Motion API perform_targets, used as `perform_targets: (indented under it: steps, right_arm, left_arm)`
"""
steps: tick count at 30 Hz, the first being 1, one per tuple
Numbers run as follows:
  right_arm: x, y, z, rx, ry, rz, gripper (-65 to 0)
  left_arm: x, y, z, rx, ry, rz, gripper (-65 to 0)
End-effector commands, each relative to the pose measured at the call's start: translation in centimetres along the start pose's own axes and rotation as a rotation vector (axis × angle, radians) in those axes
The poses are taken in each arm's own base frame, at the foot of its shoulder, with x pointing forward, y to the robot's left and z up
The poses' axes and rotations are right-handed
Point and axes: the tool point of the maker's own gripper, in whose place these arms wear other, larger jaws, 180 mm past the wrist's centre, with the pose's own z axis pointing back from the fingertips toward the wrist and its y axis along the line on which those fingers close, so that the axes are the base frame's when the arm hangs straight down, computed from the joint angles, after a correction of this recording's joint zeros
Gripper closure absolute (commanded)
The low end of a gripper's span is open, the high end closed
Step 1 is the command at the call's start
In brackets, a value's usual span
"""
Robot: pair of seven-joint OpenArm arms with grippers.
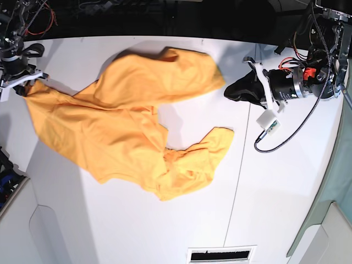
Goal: Layout the t-shirt on the table in an organized manner, then fold the t-shirt properly
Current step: 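Pull the grippers apart to spread the t-shirt across the table, then grasp the sleeve edge with the left gripper and drag it outward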
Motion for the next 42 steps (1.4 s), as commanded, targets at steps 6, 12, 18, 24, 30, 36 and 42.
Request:
perform_targets:
  steps: [6, 12, 18, 24, 30, 36, 42]
  right_arm:
    - [0.6, 0.7, 0.4, 0.037, -0.038, -0.053, -13.5]
    - [1.2, 1.4, 0.5, 0.076, -0.066, -0.127, -22.3]
    - [3.7, 3.9, 1.5, 0.191, -0.125, -0.128, -22.3]
    - [5.1, 6.7, 2.5, 0.274, -0.176, -0.138, -22.3]
    - [6.6, 7.5, 1.5, 0.245, -0.207, -0.143, -22.3]
    - [8.0, 6.5, -0.9, 0.171, -0.209, -0.143, -22.4]
    - [8.2, 5.6, -5.2, 0.146, -0.186, -0.185, -22.4]
  left_arm:
    - [1.9, -0.9, 0.3, -0.05, -0.078, 0.015, -22.7]
    - [2.6, 0.0, 0.3, 0.006, -0.119, -0.026, -27.5]
    - [3.9, 2.4, -1.3, 0.113, -0.177, -0.075, -36.6]
    - [5.9, 6.2, -4.7, 0.15, -0.202, 0.05, -36.6]
    - [8.3, 10.5, -6.9, 0.213, -0.239, 0.141, -36.6]
    - [6.5, 11.4, -9.2, 0.204, -0.197, 0.242, -36.6]
    - [6.2, 9.3, -11.5, 0.171, -0.166, 0.216, -36.6]
